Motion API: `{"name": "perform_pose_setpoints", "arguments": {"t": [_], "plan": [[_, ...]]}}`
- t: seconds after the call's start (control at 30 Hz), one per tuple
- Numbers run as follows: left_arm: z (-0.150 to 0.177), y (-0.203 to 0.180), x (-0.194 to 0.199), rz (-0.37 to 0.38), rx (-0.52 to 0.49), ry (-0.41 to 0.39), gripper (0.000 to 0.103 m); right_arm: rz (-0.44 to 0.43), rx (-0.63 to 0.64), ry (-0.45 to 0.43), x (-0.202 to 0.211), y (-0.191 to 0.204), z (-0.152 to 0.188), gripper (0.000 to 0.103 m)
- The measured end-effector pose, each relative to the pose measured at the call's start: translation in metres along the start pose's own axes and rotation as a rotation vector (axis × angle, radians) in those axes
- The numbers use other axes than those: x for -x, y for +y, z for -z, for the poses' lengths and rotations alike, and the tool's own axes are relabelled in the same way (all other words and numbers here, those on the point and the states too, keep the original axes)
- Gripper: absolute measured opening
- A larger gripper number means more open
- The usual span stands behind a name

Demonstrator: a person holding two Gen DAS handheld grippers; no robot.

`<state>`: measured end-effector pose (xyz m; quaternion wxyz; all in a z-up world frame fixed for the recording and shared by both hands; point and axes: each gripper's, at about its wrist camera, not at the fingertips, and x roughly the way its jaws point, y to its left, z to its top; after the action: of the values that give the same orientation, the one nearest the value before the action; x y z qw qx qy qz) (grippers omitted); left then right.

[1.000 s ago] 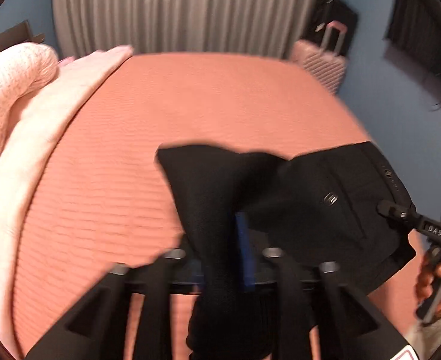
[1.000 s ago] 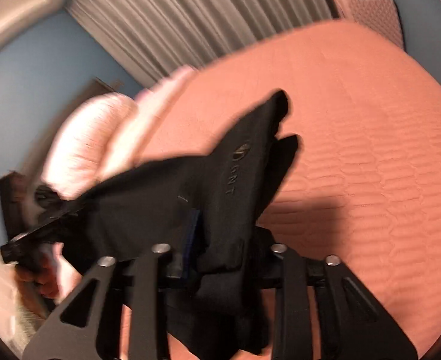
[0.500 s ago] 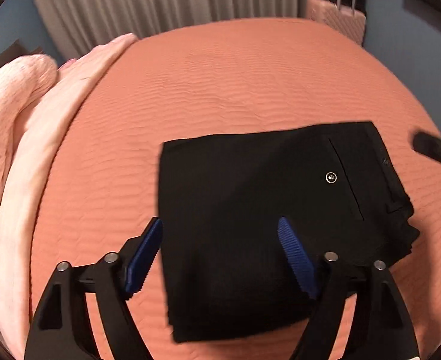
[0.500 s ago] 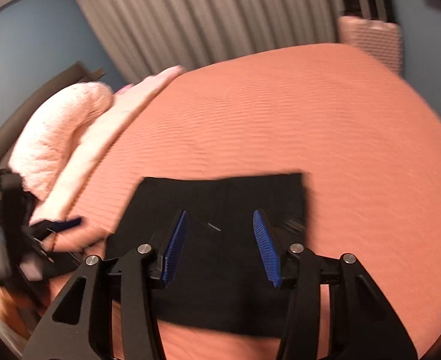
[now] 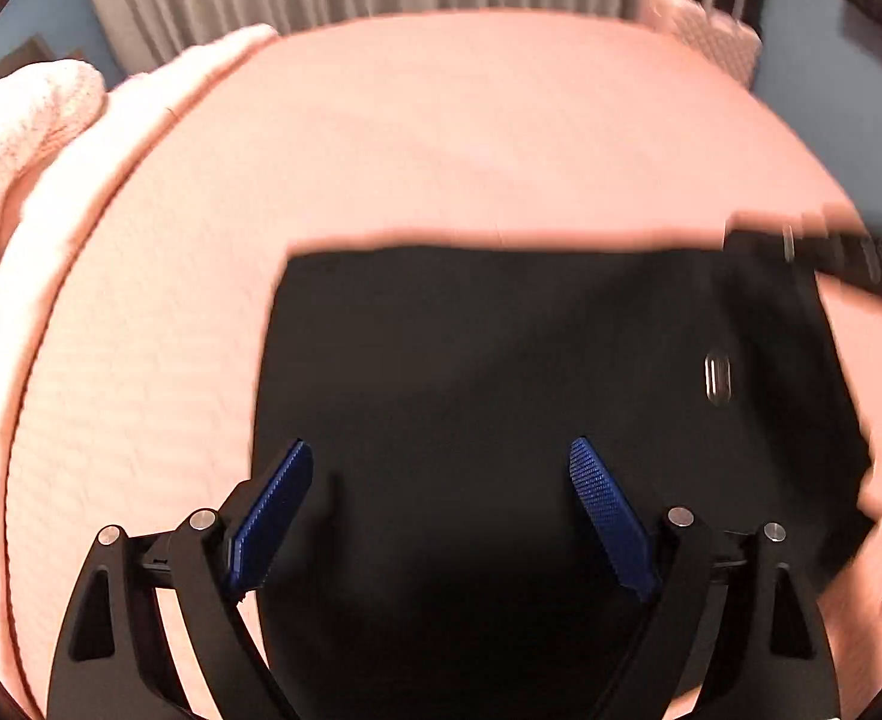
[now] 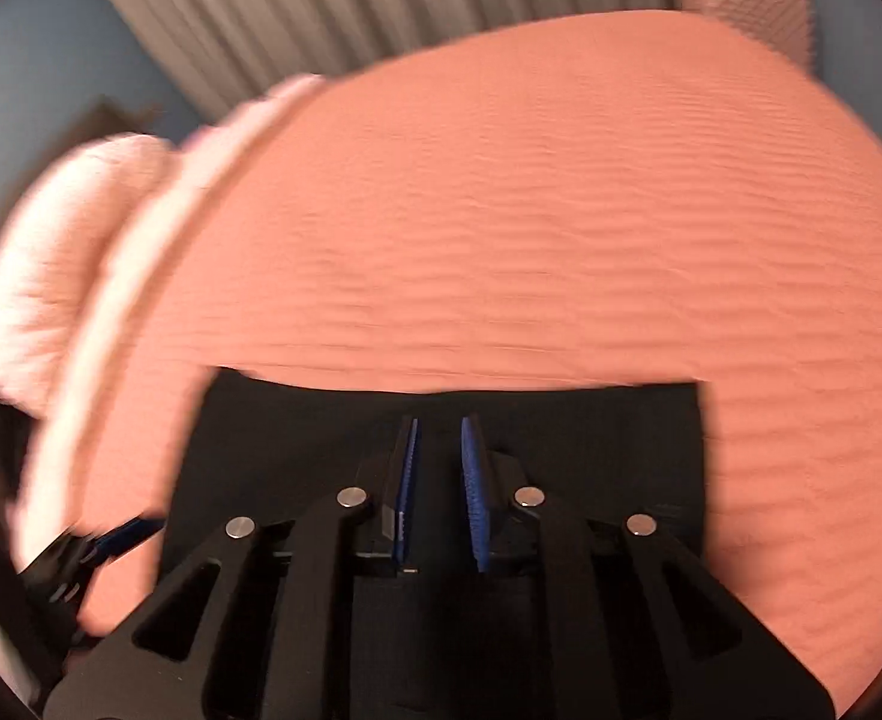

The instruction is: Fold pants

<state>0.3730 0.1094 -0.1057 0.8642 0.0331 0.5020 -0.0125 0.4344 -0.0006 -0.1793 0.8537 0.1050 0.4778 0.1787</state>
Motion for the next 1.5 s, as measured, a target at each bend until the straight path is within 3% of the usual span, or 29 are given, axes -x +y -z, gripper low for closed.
{"name": "perform_pose_setpoints", "arguments": {"t": [0.07, 0.1, 0.17, 0.23, 0.3, 0.37, 0.43, 0.5, 0.57, 0.63, 0.77, 0.87, 1.0, 1.07, 1.13, 1.23, 1.33, 1.4, 1.47, 1.5], "plan": [[-0.026, 0.0, -0.02, -0.004, 0.03, 0.02, 0.086, -0.021, 0.066, 0.056, -0.026, 0.011, -0.001, 0.014], [-0.034, 0.004, -0.034, 0.001, 0.045, 0.056, 0.086, 0.014, 0.074, 0.077, -0.037, 0.011, -0.002, 0.013], [-0.044, 0.014, -0.066, 0.031, 0.095, 0.13, 0.093, 0.031, 0.035, 0.078, -0.051, -0.012, -0.002, 0.008], [-0.05, 0.028, -0.073, 0.082, 0.143, 0.133, 0.098, 0.026, -0.077, 0.051, -0.04, -0.039, -0.001, 0.0], [-0.056, 0.036, -0.069, 0.064, 0.127, 0.115, 0.096, 0.053, -0.129, 0.005, -0.019, -0.055, 0.004, 0.0], [-0.056, 0.031, -0.049, -0.022, 0.101, 0.052, 0.093, 0.099, -0.092, -0.026, 0.003, -0.055, 0.012, 0.008], [-0.052, 0.025, -0.029, -0.009, 0.096, 0.02, 0.093, 0.108, -0.037, -0.034, 0.02, -0.054, 0.024, 0.009], [-0.046, 0.026, -0.02, -0.023, 0.083, 0.014, 0.093, 0.115, -0.042, -0.02, 0.028, -0.065, 0.033, 0.018], [-0.038, 0.035, -0.015, -0.062, 0.059, 0.021, 0.093, 0.138, -0.045, -0.029, 0.033, -0.074, 0.038, 0.049], [-0.038, 0.039, -0.011, -0.081, 0.039, 0.022, 0.093, 0.158, -0.066, -0.021, 0.037, -0.084, 0.036, 0.063], [-0.03, 0.038, -0.002, -0.092, 0.033, 0.028, 0.093, 0.1, -0.109, 0.037, 0.023, -0.099, 0.036, 0.069], [-0.026, 0.038, -0.001, -0.104, 0.017, 0.033, 0.093, -0.015, -0.237, 0.066, 0.008, -0.114, 0.037, 0.077], [-0.017, 0.036, -0.008, -0.123, 0.0, 0.048, 0.093, -0.071, -0.222, 0.068, 0.002, -0.107, 0.032, 0.082], [-0.009, 0.043, -0.008, -0.08, 0.03, 0.062, 0.094, -0.082, -0.201, 0.081, -0.001, -0.104, 0.03, 0.086], [0.003, 0.061, -0.008, 0.026, 0.112, 0.075, 0.095, -0.126, -0.195, 0.091, -0.002, -0.106, 0.029, 0.09], [0.026, 0.102, -0.024, 0.149, 0.284, 0.138, 0.095, -0.162, -0.207, 0.096, -0.003, -0.109, 0.028, 0.091], [0.041, 0.128, -0.042, 0.253, 0.403, 0.17, 0.094, -0.144, -0.167, 0.088, -0.004, -0.105, 0.03, 0.089], [0.036, 0.122, -0.043, 0.243, 0.368, 0.17, 0.095, -0.089, -0.117, 0.085, -0.005, -0.098, 0.033, 0.08], [0.027, 0.107, -0.046, 0.234, 0.314, 0.168, 0.094, -0.078, -0.094, 0.07, -0.003, -0.095, 0.036, 0.056], [0.024, 0.101, -0.048, 0.23, 0.296, 0.167, 0.088, -0.108, -0.119, 0.064, 0.0, -0.095, 0.038, 0.05]]}}
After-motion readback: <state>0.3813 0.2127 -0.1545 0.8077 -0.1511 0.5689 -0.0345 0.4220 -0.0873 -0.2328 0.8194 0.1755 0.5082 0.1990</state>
